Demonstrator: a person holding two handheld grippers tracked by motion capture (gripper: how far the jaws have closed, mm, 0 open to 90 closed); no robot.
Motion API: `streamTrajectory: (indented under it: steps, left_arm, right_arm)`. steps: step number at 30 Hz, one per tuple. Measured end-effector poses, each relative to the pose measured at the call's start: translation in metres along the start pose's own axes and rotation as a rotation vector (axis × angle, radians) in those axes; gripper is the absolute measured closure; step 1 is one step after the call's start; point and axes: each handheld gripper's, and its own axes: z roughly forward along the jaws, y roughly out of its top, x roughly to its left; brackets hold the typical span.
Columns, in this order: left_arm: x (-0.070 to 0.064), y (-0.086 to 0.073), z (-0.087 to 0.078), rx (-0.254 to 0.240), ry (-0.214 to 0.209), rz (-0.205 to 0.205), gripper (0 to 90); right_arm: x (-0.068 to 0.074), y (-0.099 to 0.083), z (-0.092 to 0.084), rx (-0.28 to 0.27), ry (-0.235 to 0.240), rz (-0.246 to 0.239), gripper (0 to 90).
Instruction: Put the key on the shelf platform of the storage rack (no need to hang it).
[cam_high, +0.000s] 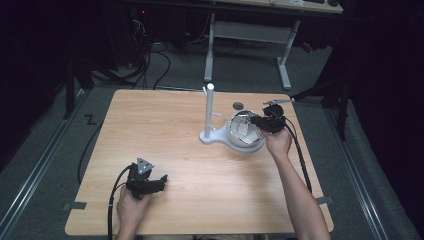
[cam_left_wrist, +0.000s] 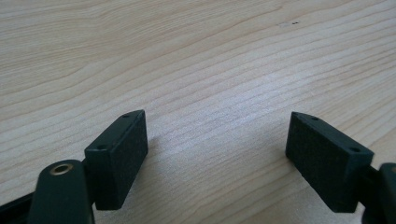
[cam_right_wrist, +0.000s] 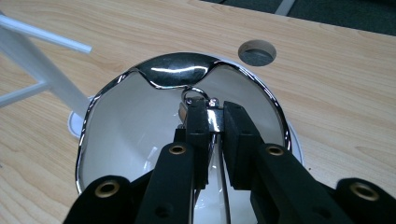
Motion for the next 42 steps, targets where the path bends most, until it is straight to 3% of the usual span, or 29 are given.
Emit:
streamTrajectory:
  steps: [13, 16, 21, 29, 42]
  left_arm:
    - [0.0, 0.0, 0.0, 0.0, 0.0, 0.0, 21.3]
    - [0.0, 0.0, 0.0, 0.0, 0.0, 0.0, 21.3]
    - [0.0, 0.0, 0.0, 0.0, 0.0, 0.0, 21.2]
    - [0.0, 0.0, 0.0, 0.0, 0.0, 0.0, 21.2]
    - [0.0, 0.0, 0.0, -0.001, -0.001, -0.001, 21.3]
  right_arm:
    - [-0.001, 0.001, 0.012, -0.002, -0.026, -0.005, 81.2]
    - [-0.003, 0.0, 0.014, 0.006, -0.03, -0.007, 72.1]
    - [-0.004, -0.002, 0.013, 0.013, -0.016, -0.003, 68.4]
    - [0.005, -0.002, -0.007, -0.036, 0.014, -0.038, 60.3]
    - [0.002, -0.01, -0.035, -0.041, 0.016, -0.042, 55.8]
